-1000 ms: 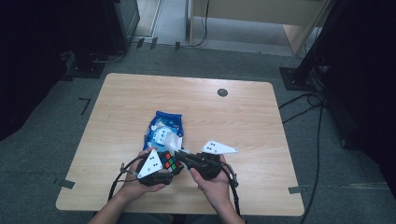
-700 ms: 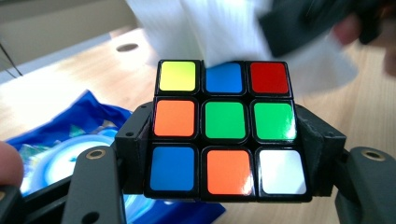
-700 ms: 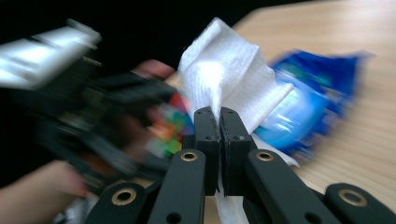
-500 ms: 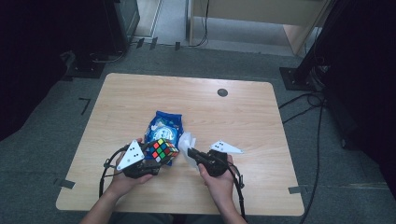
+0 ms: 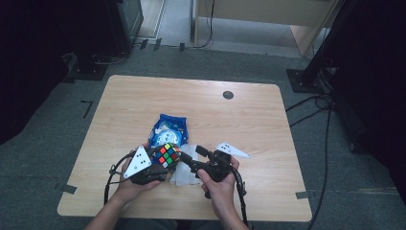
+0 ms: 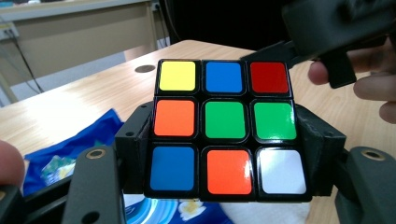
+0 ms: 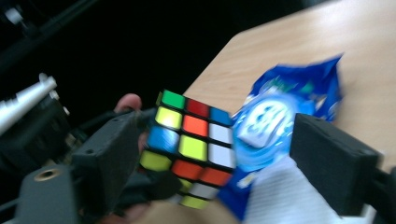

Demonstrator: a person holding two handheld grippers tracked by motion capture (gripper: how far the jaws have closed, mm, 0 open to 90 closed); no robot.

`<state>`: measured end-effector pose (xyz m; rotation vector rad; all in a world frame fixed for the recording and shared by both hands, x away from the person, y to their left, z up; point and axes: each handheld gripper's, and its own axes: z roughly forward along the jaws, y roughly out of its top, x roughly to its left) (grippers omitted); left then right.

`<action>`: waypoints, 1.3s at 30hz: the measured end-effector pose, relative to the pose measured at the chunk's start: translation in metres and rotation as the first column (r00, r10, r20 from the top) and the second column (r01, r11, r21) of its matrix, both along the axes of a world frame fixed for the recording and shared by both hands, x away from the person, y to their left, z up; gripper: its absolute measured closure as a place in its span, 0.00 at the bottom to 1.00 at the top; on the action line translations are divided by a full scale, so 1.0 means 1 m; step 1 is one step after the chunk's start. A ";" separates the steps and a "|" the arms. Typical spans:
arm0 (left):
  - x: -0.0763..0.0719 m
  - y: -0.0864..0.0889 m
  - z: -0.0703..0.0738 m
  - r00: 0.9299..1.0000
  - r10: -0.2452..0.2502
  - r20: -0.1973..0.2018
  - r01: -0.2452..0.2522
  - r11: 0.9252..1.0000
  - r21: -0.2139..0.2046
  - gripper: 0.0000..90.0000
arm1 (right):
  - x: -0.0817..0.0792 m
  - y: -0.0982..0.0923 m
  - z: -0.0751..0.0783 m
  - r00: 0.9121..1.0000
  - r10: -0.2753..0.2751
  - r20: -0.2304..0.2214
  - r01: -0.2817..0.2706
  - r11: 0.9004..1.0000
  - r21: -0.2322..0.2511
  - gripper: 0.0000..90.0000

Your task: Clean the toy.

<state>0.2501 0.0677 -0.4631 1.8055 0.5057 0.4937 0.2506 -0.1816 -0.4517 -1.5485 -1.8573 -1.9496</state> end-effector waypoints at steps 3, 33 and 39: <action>-0.007 -0.007 0.001 0.999 -0.008 0.042 0.008 1.000 0.006 0.38 | 0.002 0.002 -0.004 0.997 0.025 -0.078 -0.020 0.998 0.062 0.17; 0.016 0.021 -0.002 0.986 0.144 -0.087 -0.147 0.989 -0.031 0.19 | 0.027 -0.045 -0.028 0.931 -0.295 0.217 0.365 0.782 -0.506 0.38; 0.023 0.038 -0.005 0.970 0.203 -0.133 -0.209 0.977 -0.033 0.19 | 0.044 -0.052 -0.049 0.928 -0.313 0.202 0.369 0.698 -0.614 0.38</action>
